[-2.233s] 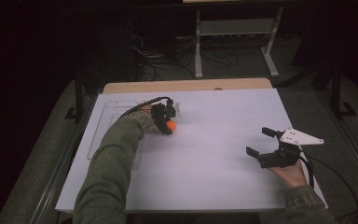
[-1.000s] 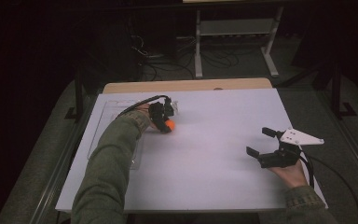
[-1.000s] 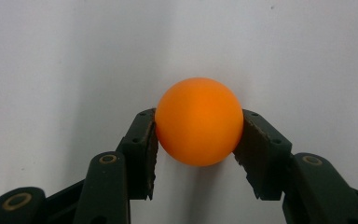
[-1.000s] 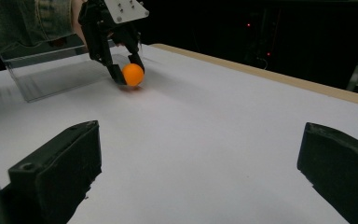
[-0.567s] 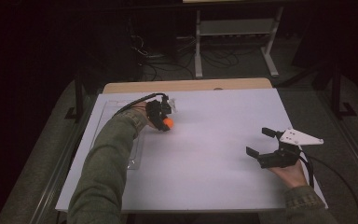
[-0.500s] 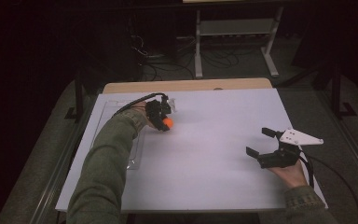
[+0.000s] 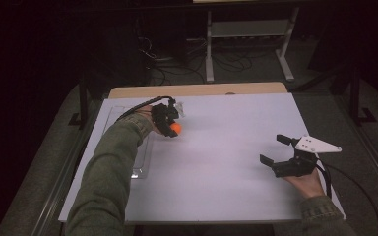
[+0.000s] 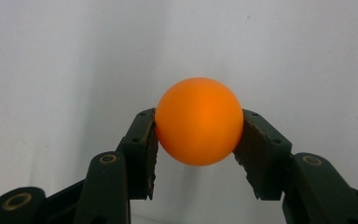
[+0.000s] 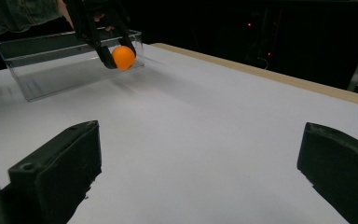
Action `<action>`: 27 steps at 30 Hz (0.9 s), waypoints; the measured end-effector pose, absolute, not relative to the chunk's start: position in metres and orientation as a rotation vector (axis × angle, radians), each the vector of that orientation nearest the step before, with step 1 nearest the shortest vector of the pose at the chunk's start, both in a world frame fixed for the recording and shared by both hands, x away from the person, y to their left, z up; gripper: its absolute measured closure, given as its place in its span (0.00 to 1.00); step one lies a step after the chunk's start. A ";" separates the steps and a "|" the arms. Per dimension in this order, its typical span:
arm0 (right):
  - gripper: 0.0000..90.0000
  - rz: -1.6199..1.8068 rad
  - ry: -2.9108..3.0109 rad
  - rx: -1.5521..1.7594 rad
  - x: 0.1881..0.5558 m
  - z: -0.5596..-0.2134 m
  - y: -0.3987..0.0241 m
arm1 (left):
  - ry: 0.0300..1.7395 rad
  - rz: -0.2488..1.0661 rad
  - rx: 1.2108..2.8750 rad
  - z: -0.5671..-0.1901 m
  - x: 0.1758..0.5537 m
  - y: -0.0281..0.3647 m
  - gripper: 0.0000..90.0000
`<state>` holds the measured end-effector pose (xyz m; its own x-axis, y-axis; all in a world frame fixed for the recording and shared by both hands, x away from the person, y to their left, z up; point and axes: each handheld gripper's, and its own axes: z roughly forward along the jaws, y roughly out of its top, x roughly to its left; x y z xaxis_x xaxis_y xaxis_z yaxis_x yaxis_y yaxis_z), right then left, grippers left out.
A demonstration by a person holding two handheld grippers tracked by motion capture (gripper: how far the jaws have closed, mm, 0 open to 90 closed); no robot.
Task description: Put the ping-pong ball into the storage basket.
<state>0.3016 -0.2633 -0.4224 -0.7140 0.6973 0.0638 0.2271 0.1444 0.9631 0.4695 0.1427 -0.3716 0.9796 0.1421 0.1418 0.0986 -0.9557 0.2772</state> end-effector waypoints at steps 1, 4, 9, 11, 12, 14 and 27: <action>0.00 1.594 2.028 0.884 0.302 -0.422 -0.263 | 0.173 0.231 2.858 -0.370 0.469 0.143 0.56; 0.00 1.596 2.027 0.884 0.302 -0.422 -0.263 | 0.171 0.233 2.859 -0.366 0.467 0.145 0.56; 0.00 1.592 2.029 0.884 0.301 -0.422 -0.263 | 0.169 0.238 2.858 -0.361 0.464 0.148 0.56; 0.00 1.592 2.034 0.877 0.301 -0.422 -0.262 | 0.177 0.237 2.856 -0.360 0.463 0.149 0.56; 0.00 1.589 2.036 0.876 0.301 -0.422 -0.262 | 0.169 0.244 2.856 -0.358 0.462 0.149 0.56; 0.00 1.591 2.034 0.879 0.301 -0.422 -0.263 | 0.173 0.244 2.851 -0.355 0.460 0.150 0.56; 0.00 1.578 2.046 0.881 0.301 -0.423 -0.262 | 0.166 0.265 2.835 -0.339 0.451 0.155 0.56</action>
<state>0.3012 -0.2617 -0.4231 -0.7171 0.6946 0.0576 0.2321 0.1600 0.9594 0.4507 0.1549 -0.3392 0.9765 0.1397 0.1641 0.0867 -0.9518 0.2942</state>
